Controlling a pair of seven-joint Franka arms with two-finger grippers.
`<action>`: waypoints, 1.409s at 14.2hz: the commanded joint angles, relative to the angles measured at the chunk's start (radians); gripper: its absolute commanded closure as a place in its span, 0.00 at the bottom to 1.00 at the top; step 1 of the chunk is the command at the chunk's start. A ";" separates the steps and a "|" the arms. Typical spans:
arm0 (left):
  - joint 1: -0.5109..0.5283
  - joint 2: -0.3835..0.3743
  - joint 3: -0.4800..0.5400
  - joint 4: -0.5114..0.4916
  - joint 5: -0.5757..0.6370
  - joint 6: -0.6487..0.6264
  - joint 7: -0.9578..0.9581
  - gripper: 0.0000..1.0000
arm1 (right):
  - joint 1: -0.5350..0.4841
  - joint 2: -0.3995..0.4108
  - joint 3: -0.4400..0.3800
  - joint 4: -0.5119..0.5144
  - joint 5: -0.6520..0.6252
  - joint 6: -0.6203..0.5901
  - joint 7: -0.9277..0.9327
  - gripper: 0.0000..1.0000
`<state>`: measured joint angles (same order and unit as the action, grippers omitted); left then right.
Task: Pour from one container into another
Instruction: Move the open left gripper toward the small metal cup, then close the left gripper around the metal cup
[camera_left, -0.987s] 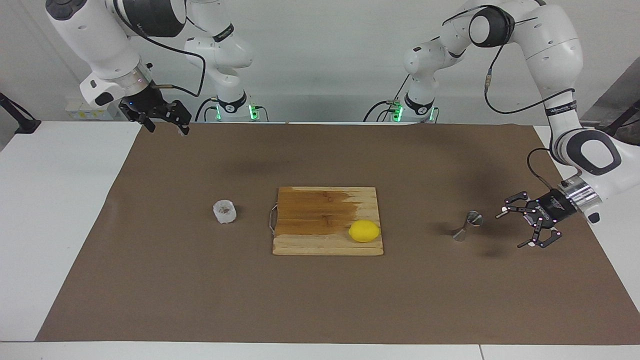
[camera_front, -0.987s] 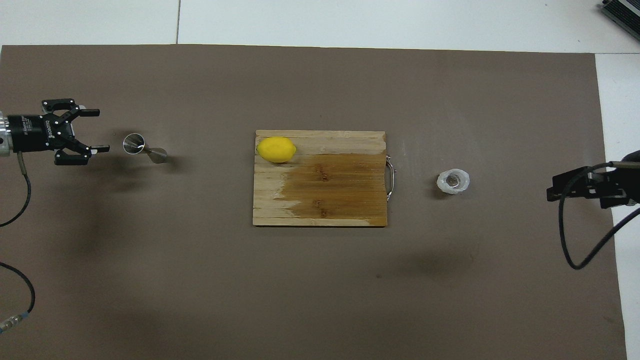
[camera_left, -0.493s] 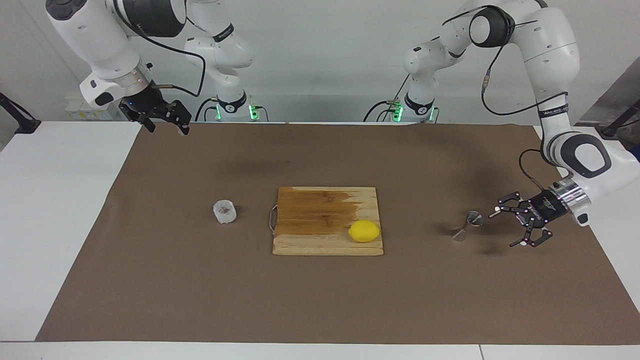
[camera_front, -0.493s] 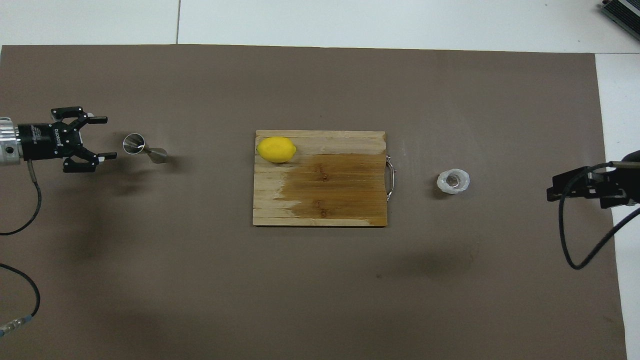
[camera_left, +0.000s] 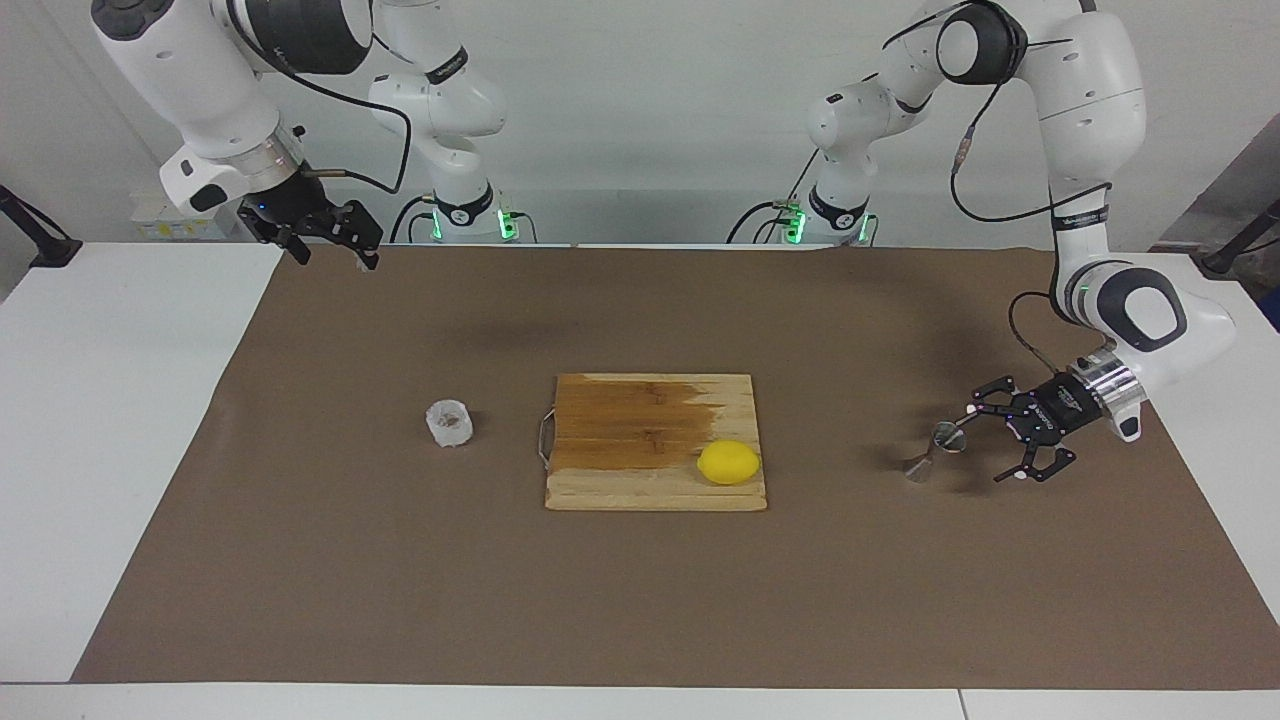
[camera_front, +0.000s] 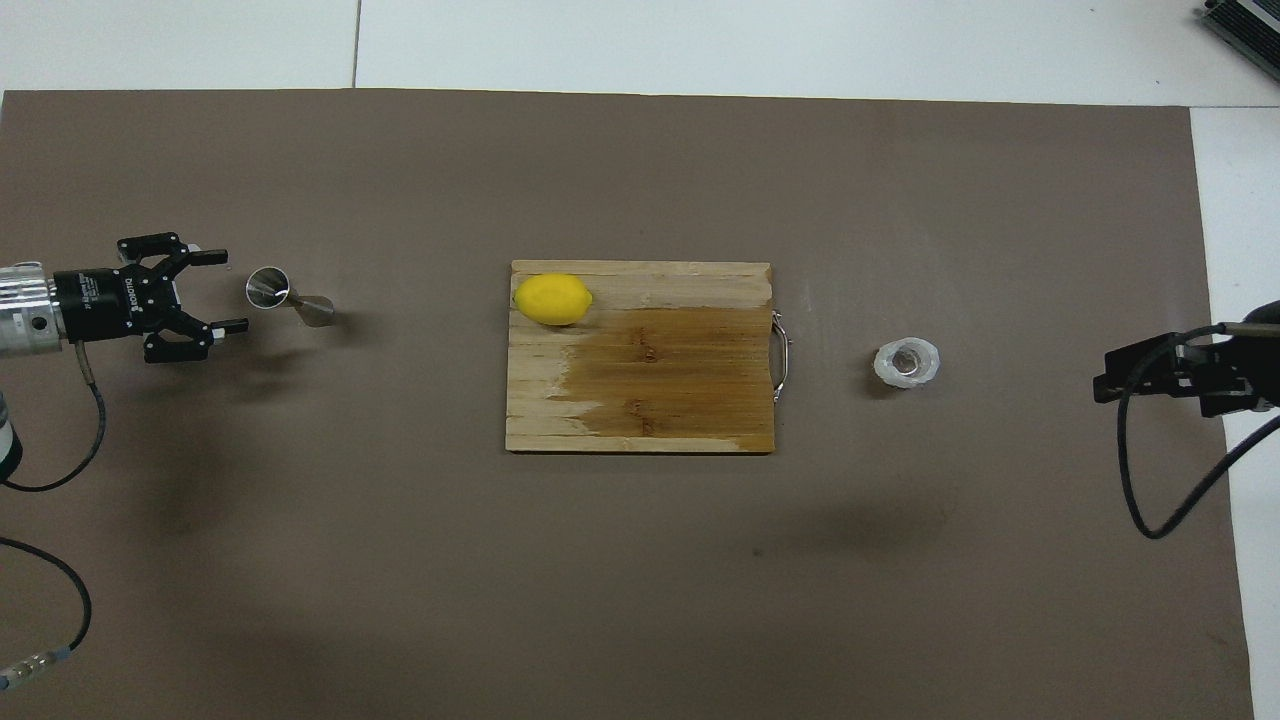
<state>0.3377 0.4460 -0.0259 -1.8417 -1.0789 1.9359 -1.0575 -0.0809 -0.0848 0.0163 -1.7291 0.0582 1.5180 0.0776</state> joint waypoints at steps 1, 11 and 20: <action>-0.005 -0.036 -0.003 -0.065 -0.059 0.048 0.022 0.00 | -0.010 -0.010 0.010 -0.012 -0.001 0.007 0.011 0.00; -0.029 -0.070 -0.008 -0.155 -0.174 0.046 0.162 0.00 | -0.010 -0.010 0.008 -0.012 -0.001 0.007 0.011 0.00; -0.066 -0.079 -0.008 -0.201 -0.253 0.087 0.228 0.02 | -0.010 -0.010 0.010 -0.012 -0.001 0.007 0.011 0.00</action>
<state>0.2893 0.4016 -0.0439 -1.9963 -1.2999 1.9902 -0.8502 -0.0809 -0.0848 0.0163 -1.7291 0.0582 1.5180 0.0776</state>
